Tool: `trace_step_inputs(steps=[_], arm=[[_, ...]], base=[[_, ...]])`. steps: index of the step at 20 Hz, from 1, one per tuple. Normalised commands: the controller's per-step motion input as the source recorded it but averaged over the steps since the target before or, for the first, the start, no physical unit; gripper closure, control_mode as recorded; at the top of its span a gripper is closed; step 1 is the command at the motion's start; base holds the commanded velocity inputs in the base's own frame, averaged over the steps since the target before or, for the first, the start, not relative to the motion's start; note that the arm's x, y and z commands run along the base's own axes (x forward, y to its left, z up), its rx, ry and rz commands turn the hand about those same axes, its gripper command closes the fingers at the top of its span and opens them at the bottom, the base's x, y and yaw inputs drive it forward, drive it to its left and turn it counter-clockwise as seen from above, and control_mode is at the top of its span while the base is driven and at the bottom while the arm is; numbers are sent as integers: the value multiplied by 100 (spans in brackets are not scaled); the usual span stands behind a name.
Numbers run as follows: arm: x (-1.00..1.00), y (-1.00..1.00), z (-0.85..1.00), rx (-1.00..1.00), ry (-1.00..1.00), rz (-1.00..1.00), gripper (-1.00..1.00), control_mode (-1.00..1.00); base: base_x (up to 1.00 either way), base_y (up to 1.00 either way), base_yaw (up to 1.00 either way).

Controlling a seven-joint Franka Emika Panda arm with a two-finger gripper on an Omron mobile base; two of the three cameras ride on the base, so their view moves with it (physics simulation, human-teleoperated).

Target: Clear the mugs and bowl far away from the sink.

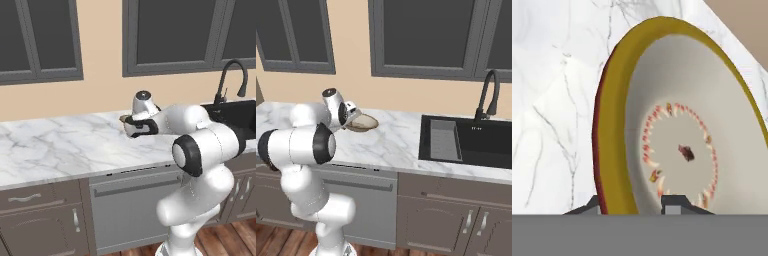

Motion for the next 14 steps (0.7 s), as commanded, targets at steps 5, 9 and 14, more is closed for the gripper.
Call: trace_step_inputs(steps=[5,9,14], arm=[[-99,0,93,8,0,7,100,-100],[-100,7,80,4,0,6,100,-100],[-100,11,61,0,-4,8,100,-100]], base=[[0,0,0],[0,0,0],[0,0,0]])
